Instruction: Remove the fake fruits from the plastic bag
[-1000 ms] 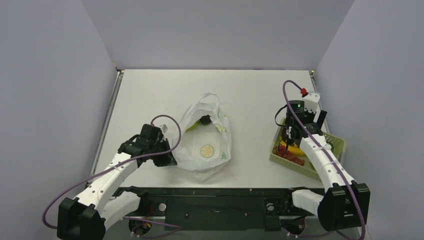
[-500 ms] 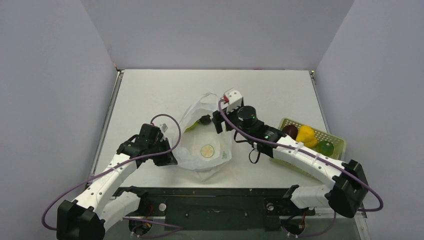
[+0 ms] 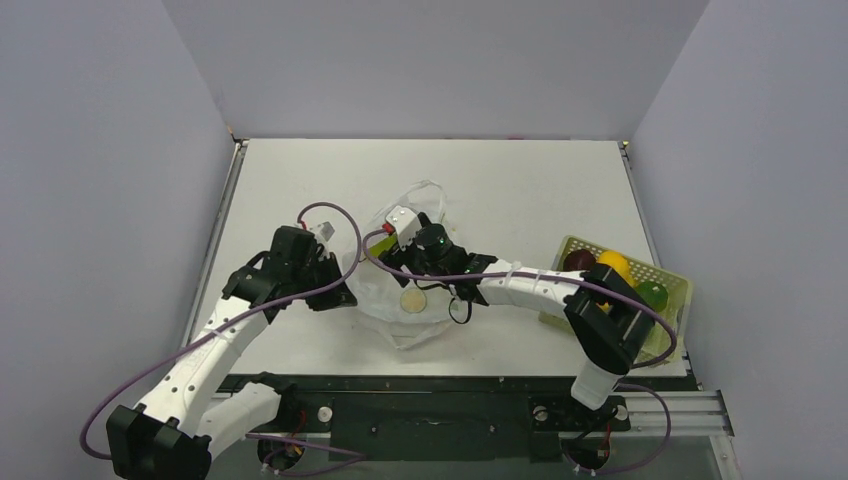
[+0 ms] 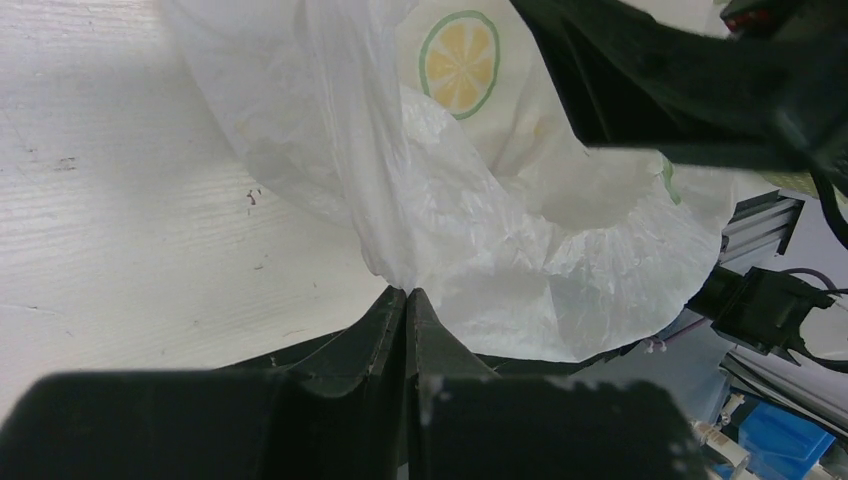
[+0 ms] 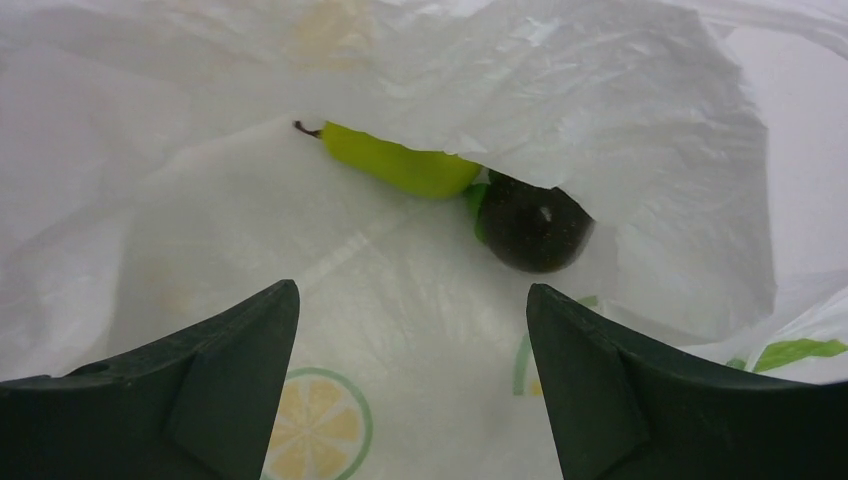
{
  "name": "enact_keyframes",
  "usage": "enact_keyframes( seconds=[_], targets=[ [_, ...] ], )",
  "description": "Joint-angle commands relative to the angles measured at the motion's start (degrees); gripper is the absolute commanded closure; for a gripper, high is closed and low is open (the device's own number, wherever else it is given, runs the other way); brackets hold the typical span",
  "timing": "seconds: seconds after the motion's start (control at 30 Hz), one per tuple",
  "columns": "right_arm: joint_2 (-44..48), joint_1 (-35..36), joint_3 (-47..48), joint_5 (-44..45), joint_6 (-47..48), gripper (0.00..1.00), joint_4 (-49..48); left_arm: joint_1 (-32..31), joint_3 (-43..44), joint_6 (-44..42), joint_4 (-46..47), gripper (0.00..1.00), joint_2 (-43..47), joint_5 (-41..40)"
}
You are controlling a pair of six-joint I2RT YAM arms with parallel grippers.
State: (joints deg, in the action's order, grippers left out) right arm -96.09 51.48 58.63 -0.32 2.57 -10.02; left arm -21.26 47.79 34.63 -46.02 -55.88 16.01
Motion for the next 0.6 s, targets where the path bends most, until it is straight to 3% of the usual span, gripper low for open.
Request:
enact_keyframes(
  seconds=[0.0,0.37,0.57],
  targets=[
    [-4.84,0.33,5.62,12.09,5.85,0.20,-3.24,0.16,2.77,-1.73,-1.36,1.00,-0.15,0.80],
    [-14.25,0.17,12.71,21.11,15.66,0.20,-2.02,0.07,2.82,-2.17,-1.97,1.00,0.03,2.60],
    [-19.07,-1.10,15.38,19.29,18.23,0.18,-2.15,0.01,2.12,-2.24,-2.46,1.00,0.59,2.95]
  ],
)
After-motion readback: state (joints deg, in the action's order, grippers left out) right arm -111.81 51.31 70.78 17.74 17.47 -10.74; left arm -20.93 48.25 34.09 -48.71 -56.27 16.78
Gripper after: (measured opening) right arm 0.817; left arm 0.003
